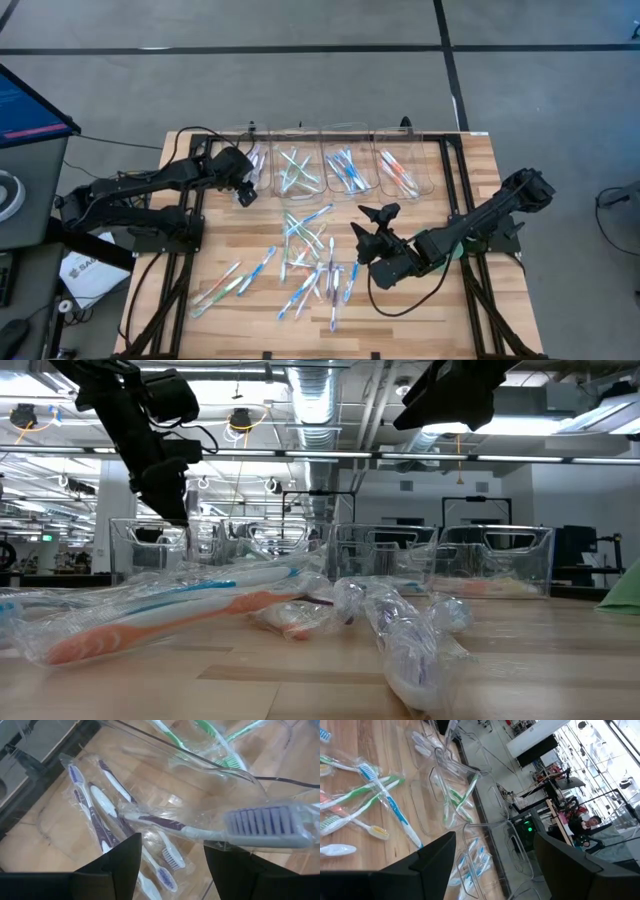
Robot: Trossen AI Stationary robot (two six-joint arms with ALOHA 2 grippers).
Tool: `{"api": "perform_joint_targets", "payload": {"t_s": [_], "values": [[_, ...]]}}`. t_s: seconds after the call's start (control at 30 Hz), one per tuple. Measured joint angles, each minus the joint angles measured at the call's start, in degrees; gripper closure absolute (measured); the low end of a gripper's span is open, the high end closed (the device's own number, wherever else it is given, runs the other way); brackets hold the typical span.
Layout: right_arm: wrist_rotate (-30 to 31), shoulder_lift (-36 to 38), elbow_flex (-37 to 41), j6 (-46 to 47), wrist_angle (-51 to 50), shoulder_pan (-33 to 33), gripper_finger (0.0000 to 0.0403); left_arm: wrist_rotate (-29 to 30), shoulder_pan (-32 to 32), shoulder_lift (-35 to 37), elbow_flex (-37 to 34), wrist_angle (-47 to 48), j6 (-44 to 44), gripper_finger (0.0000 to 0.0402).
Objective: Pick & Place Toothbrushes
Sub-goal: Put the purple toothbrush into the left transparent bin, then put the blue toothbrush into the middle right transparent bin
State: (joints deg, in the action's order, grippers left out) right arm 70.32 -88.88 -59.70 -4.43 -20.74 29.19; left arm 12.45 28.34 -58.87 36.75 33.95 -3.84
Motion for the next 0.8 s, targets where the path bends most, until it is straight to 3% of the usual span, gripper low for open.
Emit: {"api": "perform_joint_targets", "payload": {"t_s": [0.5, 0.8], "values": [[0.0, 0.0, 0.0, 3.3, -0.6, 0.0, 0.0139, -0.2, 0.3, 0.5, 0.0, 0.7, -6.9, 0.0192], [0.0, 0.0, 0.0, 4.5, -2.9, 0.0, 0.0139, 4.6, 0.2, 2.0, 0.0, 1.6, -6.6, 0.0192]]}}
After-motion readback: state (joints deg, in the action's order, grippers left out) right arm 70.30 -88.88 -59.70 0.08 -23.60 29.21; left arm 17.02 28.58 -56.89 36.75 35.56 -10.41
